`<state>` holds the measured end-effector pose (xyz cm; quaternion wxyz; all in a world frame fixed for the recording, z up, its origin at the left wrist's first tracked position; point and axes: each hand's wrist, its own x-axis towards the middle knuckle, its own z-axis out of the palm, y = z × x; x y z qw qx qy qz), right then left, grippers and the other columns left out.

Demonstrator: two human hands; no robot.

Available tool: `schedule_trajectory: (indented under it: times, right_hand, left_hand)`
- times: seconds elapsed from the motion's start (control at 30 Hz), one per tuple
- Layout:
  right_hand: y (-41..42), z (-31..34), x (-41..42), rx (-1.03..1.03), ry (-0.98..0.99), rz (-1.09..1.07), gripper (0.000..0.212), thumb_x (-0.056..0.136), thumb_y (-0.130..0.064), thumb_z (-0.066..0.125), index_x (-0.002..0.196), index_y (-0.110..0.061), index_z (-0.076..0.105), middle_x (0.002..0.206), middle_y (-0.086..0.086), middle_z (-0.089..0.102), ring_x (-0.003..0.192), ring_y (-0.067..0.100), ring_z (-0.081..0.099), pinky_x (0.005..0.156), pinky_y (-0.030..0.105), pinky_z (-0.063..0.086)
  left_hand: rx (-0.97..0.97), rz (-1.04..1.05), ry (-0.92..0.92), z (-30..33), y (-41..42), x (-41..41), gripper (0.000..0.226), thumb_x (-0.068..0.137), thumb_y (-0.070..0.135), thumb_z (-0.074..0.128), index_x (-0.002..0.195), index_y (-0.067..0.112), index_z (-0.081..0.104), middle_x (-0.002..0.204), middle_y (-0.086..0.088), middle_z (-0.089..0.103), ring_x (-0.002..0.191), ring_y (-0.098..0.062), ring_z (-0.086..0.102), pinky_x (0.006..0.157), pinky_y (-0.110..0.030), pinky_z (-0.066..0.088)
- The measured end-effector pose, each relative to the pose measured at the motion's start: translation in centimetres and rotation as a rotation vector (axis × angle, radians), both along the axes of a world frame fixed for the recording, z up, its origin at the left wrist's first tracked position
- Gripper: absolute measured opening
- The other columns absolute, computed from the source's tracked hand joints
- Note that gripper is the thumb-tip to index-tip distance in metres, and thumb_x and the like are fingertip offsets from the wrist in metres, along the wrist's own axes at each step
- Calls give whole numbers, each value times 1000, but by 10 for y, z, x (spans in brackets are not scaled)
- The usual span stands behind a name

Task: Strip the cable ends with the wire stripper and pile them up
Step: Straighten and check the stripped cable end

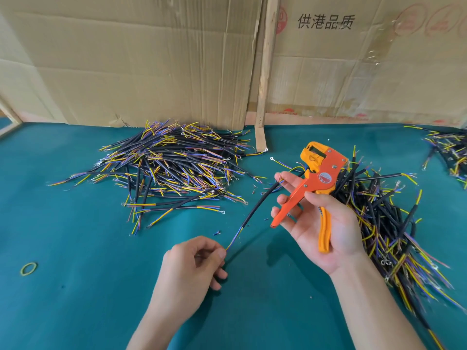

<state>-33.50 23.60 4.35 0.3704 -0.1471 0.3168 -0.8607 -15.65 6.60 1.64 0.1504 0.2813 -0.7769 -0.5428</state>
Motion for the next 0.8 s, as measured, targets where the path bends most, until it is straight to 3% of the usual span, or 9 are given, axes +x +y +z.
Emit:
schedule_trajectory:
  times: [0.13,0.23,0.33,0.43,0.5,0.6,0.67,0.8]
  right_hand:
    - [1,1,0,-11,1,22,60,80,-17,66,137,1,60,147,15,57,88,23,67,82,41,58]
    - [1,2,2,-20,18,64,64,77,-18,75,136,2,60,149,16,54,89,23,67,83,42,58]
    - [-2,3,6,-32,39,107,75,72,-21,84,139,2,58,152,15,52,90,24,67,84,43,57]
    - [-10,5,14,-61,39,173,78,74,-21,83,142,3,53,155,15,48,90,25,66,83,43,57]
    - [-14,6,20,-59,37,211,81,74,-21,82,144,4,51,155,14,48,89,25,65,83,43,57]
    - [-15,7,22,-38,31,240,80,72,-20,83,143,2,53,153,14,51,87,24,65,81,43,58]
    - [-14,8,18,-33,24,228,78,72,-20,83,142,2,55,152,15,51,86,24,64,80,42,58]
    - [-11,7,14,-96,-56,269,76,78,-19,80,144,6,51,144,20,55,87,26,63,80,42,57]
  left_hand:
    - [-42,31,0,4,-1,2,25,92,13,69,77,33,70,65,-2,72,51,-23,67,51,-26,54]
    - [-143,76,-25,6,-2,5,25,89,11,72,74,30,67,71,10,71,52,-5,60,54,-20,45]
    - [-397,143,-48,14,0,2,23,87,16,75,87,37,64,93,25,62,87,-2,58,75,-18,41]
    - [-417,128,96,28,11,-18,16,91,30,68,105,37,64,107,27,63,107,-3,56,89,-25,43]
    - [-338,36,154,36,22,-41,13,96,30,63,107,36,66,98,24,68,96,0,61,83,-21,47]
    - [-251,-11,206,38,29,-62,21,99,19,60,94,36,69,79,14,69,69,-10,61,65,-29,51]
    - [-167,4,283,33,26,-68,27,98,12,62,88,34,73,76,11,72,67,-9,63,65,-30,52]
    - [29,-47,429,31,22,-75,24,94,1,66,98,23,76,78,8,70,59,-4,59,58,-15,42]
